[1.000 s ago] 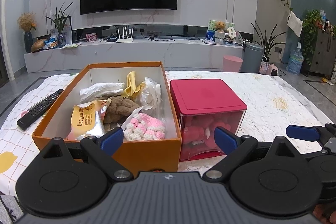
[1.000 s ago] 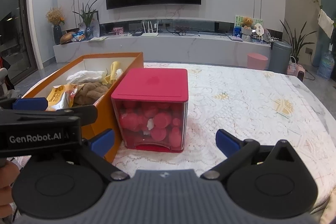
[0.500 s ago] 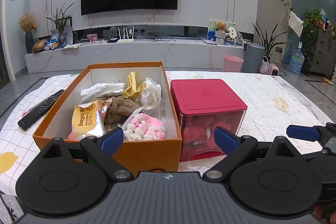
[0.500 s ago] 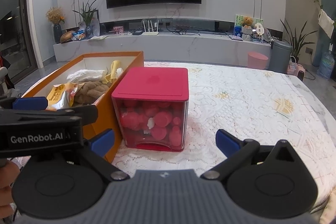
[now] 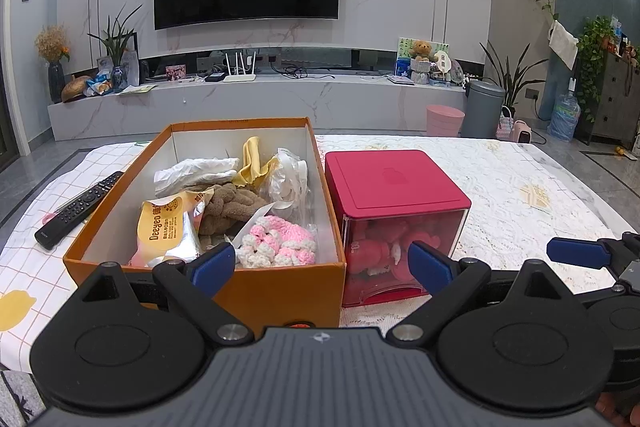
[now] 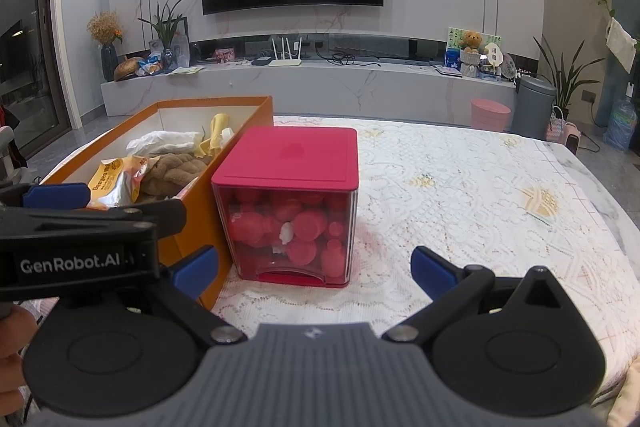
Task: Organize soft objects
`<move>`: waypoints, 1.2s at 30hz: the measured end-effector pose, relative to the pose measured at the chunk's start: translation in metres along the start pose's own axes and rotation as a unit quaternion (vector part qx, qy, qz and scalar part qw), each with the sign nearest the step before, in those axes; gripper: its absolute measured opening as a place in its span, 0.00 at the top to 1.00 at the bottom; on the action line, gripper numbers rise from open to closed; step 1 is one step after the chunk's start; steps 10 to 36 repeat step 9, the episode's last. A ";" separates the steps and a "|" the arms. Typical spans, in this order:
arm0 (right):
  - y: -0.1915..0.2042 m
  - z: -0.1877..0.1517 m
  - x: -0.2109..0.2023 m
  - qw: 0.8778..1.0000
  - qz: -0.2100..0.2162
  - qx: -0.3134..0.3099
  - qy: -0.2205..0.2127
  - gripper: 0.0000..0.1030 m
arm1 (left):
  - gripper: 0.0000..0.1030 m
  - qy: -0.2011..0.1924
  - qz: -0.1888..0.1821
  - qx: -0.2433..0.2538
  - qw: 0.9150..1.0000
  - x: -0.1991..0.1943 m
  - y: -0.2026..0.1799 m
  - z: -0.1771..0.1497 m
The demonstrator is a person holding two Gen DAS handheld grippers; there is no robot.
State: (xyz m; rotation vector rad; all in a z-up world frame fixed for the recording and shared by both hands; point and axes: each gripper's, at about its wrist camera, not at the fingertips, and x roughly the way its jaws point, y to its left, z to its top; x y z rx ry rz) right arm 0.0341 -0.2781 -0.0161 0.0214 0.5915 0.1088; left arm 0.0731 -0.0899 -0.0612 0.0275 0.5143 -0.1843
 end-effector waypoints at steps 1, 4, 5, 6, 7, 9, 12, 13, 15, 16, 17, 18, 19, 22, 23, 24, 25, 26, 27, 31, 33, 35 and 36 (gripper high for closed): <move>0.000 0.000 0.000 1.000 0.000 0.000 0.000 0.03 | 0.00 0.000 0.000 0.000 1.000 0.000 0.000 0.000; 0.000 -0.001 -0.001 1.000 -0.001 0.000 -0.001 0.03 | 0.00 -0.001 -0.001 -0.001 1.000 0.000 0.000 0.000; 0.000 -0.001 -0.001 1.000 0.000 0.000 -0.002 0.03 | 0.00 -0.001 -0.001 0.000 1.000 -0.001 0.000 0.000; -0.001 -0.001 -0.001 1.000 0.000 0.000 -0.002 0.03 | 0.00 -0.001 -0.001 0.000 1.000 -0.001 0.000 0.000; 0.000 -0.001 -0.001 1.000 -0.001 0.000 -0.002 0.03 | 0.00 -0.001 -0.001 -0.001 1.000 -0.001 0.000 0.000; 0.000 -0.001 -0.001 1.000 -0.001 0.000 -0.001 0.03 | 0.00 -0.001 -0.001 0.000 1.000 -0.001 -0.001 0.000; 0.000 -0.001 -0.001 1.000 -0.001 0.000 -0.001 0.03 | 0.00 -0.001 -0.001 0.000 1.000 -0.001 -0.001 0.000; 0.000 -0.001 -0.001 1.000 -0.001 0.000 -0.001 0.03 | 0.00 -0.001 -0.001 0.000 1.000 -0.001 -0.001 0.000; 0.000 -0.001 -0.001 1.000 -0.001 0.000 -0.001 0.03 | 0.00 -0.001 -0.001 0.000 1.000 -0.001 -0.001 0.000; 0.000 -0.001 -0.001 1.000 -0.001 0.000 -0.001 0.03 | 0.00 -0.001 -0.001 0.000 1.000 -0.001 -0.001 0.000; 0.000 -0.001 -0.001 1.000 -0.001 0.000 -0.001 0.03 | 0.00 -0.001 -0.001 0.000 1.000 -0.001 -0.001 0.000; 0.000 -0.001 -0.001 1.000 -0.001 0.000 -0.001 0.03 | 0.00 -0.001 -0.001 0.000 1.000 -0.001 -0.001 0.000; 0.000 -0.001 -0.001 1.000 -0.001 0.000 -0.001 0.03 | 0.00 -0.001 -0.001 0.000 1.000 -0.001 -0.001 0.000; 0.000 -0.001 -0.001 1.000 -0.001 0.000 -0.001 0.03 | 0.00 -0.001 -0.001 0.000 1.000 -0.001 -0.001 0.000; 0.000 -0.001 -0.001 1.000 -0.001 0.000 -0.001 0.03 | 0.00 -0.001 -0.001 0.000 1.000 -0.001 -0.001 0.000; 0.000 -0.001 -0.001 1.000 -0.001 0.000 -0.001 0.03 | 0.00 -0.001 -0.001 0.000 1.000 -0.001 -0.001 0.000; 0.000 -0.001 -0.001 1.000 -0.001 0.000 -0.001 0.03 | 0.00 -0.001 -0.001 0.000 1.000 -0.001 -0.001 0.000; 0.000 -0.001 -0.001 1.000 -0.001 0.000 -0.001 0.03 | 0.00 -0.001 -0.001 0.000 1.000 -0.001 -0.001 0.000; 0.000 -0.001 -0.001 1.000 -0.001 0.000 -0.001 0.03 | 0.00 -0.001 -0.001 0.000 1.000 -0.001 -0.001 0.000; 0.000 -0.001 -0.001 1.000 -0.001 0.000 -0.001 0.03 | 0.00 -0.001 -0.001 0.000 1.000 -0.001 -0.001 0.000; 0.000 -0.001 -0.001 1.000 -0.001 0.000 -0.001 0.03 | 0.00 -0.001 -0.001 0.000 1.000 -0.001 -0.001 0.000; 0.000 -0.001 -0.001 1.000 -0.001 0.000 -0.001 0.03 | 0.00 -0.001 -0.001 0.000 1.000 -0.001 -0.001 0.000; 0.000 -0.001 -0.001 1.000 -0.001 0.000 -0.001 0.03 | 0.00 -0.001 -0.001 0.000 1.000 -0.001 -0.001 0.000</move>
